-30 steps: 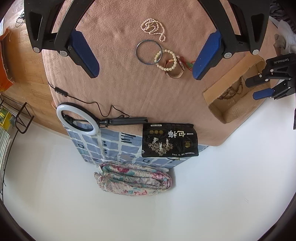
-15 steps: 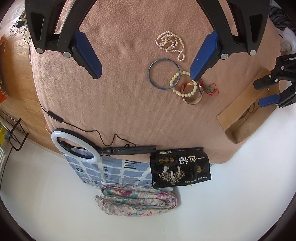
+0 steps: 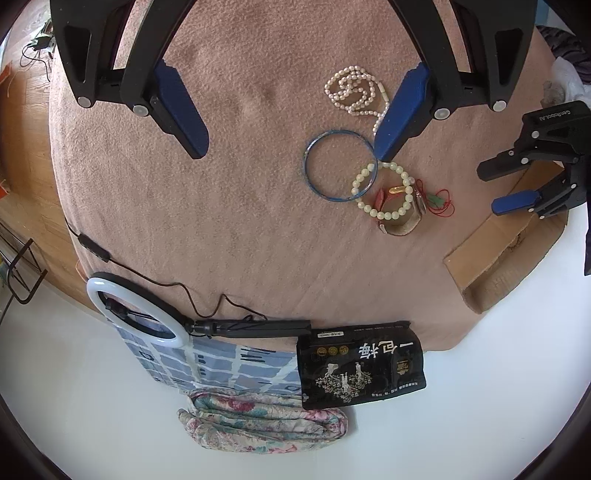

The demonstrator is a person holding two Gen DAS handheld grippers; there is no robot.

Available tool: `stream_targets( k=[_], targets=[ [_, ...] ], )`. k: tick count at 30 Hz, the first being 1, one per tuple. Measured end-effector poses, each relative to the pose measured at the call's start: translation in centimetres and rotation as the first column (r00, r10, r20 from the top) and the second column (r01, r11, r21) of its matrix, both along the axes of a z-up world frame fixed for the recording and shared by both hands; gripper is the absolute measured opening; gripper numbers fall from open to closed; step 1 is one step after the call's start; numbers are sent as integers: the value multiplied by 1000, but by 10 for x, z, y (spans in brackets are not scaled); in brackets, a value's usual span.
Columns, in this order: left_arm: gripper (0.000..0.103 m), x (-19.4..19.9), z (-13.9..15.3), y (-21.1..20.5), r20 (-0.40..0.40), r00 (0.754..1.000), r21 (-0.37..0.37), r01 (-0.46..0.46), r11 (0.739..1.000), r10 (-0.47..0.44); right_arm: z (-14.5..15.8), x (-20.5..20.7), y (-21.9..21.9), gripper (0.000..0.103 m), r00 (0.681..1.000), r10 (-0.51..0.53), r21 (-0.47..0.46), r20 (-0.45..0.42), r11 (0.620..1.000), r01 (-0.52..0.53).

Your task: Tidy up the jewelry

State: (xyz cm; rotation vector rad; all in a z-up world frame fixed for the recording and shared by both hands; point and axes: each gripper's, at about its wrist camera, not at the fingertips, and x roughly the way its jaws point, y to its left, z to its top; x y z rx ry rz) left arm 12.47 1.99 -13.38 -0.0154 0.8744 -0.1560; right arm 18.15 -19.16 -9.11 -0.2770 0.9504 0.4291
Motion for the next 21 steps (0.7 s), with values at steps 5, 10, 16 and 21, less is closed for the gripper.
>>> stream_targets(
  k=[5,10,16,21],
  targets=[
    [50,8,-15,0,-18,1000,-2,-8,1000,8,-12,-3,17,93,998,59,-40,-15,997,-59],
    [45,14,-21,0,-24,1000,-3,-7,1000,6,-18,-3,26,93,997,83,-63,-3,995,-83],
    [44,20,-25,1,-27,1000,-16,-8,1000,8,-22,9,38,78,993,112,-40,-19,993,-113],
    [44,27,-28,1,-25,1000,-15,-7,1000,6,-30,19,39,73,991,120,-16,-61,993,-121]
  ],
)
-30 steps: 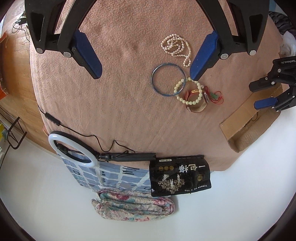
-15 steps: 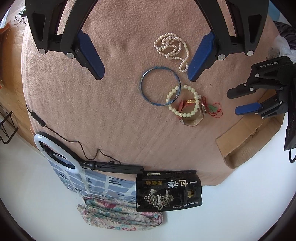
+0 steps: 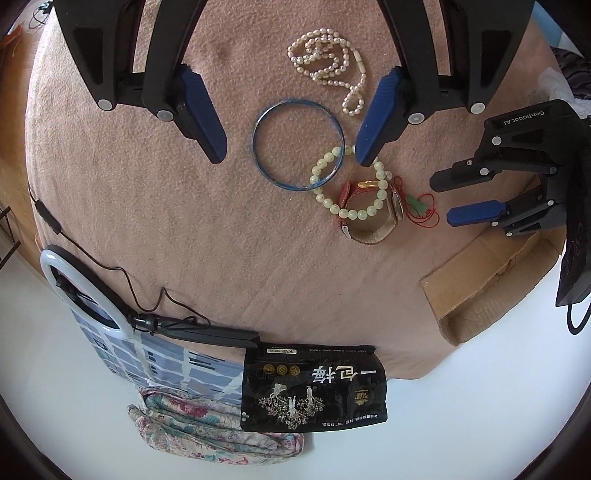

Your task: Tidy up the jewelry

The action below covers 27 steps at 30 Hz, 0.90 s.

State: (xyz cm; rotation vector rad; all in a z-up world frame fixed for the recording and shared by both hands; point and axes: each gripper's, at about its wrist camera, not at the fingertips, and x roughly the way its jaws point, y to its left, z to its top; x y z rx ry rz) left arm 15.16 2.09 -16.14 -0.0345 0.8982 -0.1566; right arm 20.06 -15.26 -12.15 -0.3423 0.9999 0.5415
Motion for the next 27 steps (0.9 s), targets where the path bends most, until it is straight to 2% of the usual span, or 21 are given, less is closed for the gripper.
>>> stream_targets(
  k=[8,15,20,27],
  targets=[
    [44,9,-6,-9,5,999,59,34,998,-35,-12,4,-12,73,999,-35,-10,-24,999,34],
    [44,19,-13,-9,-1,1000,89,20,996,-20,-19,7,-14,73,999,-35,-18,-39,999,34],
    [44,24,-16,-6,-3,1000,80,6,997,-6,-26,5,-9,73,999,-11,-32,-50,999,10],
    [33,26,-19,-4,5,1000,69,0,998,0,-32,12,-12,73,998,-47,-41,-51,998,45]
  ],
)
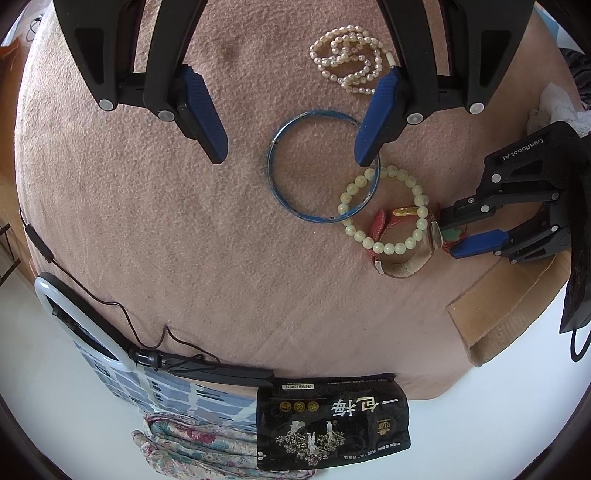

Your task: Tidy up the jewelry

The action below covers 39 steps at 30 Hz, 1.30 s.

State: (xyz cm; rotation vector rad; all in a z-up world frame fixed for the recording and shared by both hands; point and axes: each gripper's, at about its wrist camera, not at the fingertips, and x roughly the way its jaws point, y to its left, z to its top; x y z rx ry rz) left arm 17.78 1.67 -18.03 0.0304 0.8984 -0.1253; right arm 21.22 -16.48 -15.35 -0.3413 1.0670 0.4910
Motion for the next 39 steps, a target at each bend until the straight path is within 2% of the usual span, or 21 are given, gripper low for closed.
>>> stream_targets(
  k=[5,9,13,17,20,22,26,27,28,31,33,39],
  targets=[
    [29,1,-2,3,1,1000,-26,2,1000,-2,-3,8,-9,72,998,-50,33,-36,998,51],
    [25,1,-2,4,5,1000,-31,2,1000,-2,-4,9,-9,72,998,-62,23,-29,998,62],
    [20,0,-2,2,9,1000,-29,8,1000,-8,-7,11,-8,66,997,-67,7,-29,998,67],
    [19,-1,-2,2,9,1000,-29,9,1000,-8,-9,14,-7,64,997,-73,-2,-23,997,72],
    [19,-1,-2,1,10,1000,-27,8,1000,-8,-11,17,-6,58,997,-77,-15,-19,997,77],
    [16,-1,-2,2,11,1000,-27,9,1000,-8,-12,17,-6,50,997,-80,-20,-18,997,79],
    [16,-1,-2,2,11,1000,-28,9,1000,-8,-9,16,-5,49,997,-78,-18,-15,997,77],
    [16,-1,-2,2,12,1000,-29,9,1000,-8,-8,16,-6,54,997,-80,-6,-20,997,80],
    [16,-1,-2,2,12,1000,-29,9,1000,-8,-7,15,-7,66,997,-75,21,-34,997,76],
    [16,-1,-2,2,12,1000,-28,9,1000,-9,-4,12,-9,85,997,-56,82,-49,995,60],
    [16,-1,-2,2,11,1000,-30,9,1000,-9,-4,10,-7,90,998,-39,104,-58,994,45],
    [16,-1,-2,2,11,1000,-31,9,999,-9,-6,0,8,90,999,28,69,-44,997,-25]
  ],
)
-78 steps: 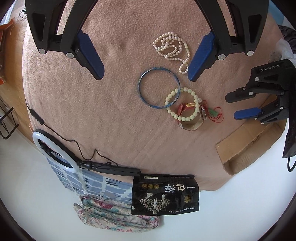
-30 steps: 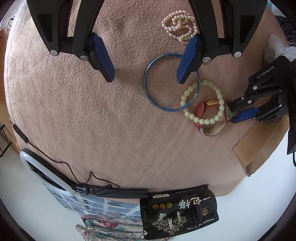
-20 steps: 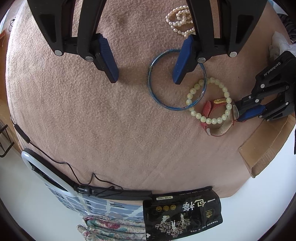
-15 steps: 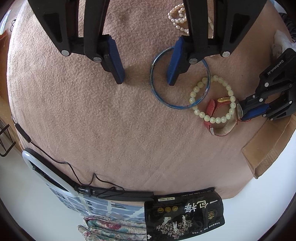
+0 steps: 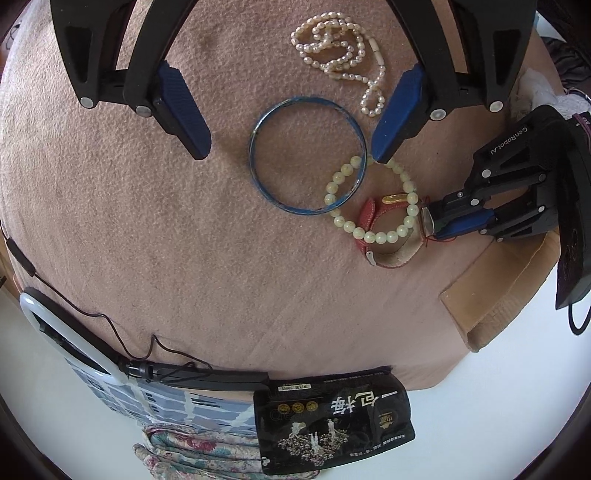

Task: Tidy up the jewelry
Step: 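Close the right tool on the blue bangle and lift it while the left tool holds the green pendant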

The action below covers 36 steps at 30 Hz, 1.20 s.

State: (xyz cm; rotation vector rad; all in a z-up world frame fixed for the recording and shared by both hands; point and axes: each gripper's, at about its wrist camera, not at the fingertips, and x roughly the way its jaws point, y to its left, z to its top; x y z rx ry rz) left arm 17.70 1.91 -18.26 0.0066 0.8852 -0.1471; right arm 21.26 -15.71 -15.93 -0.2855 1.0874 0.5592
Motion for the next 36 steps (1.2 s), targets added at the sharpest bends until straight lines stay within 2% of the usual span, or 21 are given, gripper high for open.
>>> stream_targets(
  k=[5,9,12,16,26,28,33,36],
  targets=[
    [16,0,0,0,1,1000,1,0,1000,0,-6,-7,13,89,997,53,-111,58,993,-46],
    [16,0,0,0,1,1000,1,0,1000,0,-10,-4,12,84,998,43,-114,47,993,-37],
    [16,0,0,0,1,1000,1,0,1000,0,-8,-3,11,72,998,35,-108,49,994,-29],
    [10,0,0,0,4,1000,4,3,1000,-3,-7,-3,9,72,998,29,-98,50,995,-24],
    [9,2,-1,2,-16,1000,-25,2,1000,-3,-2,-1,1,72,998,1,-83,60,997,4],
    [13,5,-1,5,-28,1000,-39,-10,999,9,-2,-1,0,72,998,-1,-81,56,997,5],
    [15,5,-3,5,-21,1000,-33,-24,999,23,-2,-3,0,72,999,2,-75,53,997,2],
    [20,6,-3,8,-29,999,-53,-32,998,31,-1,-4,0,72,998,3,-71,55,997,1]
  ],
)
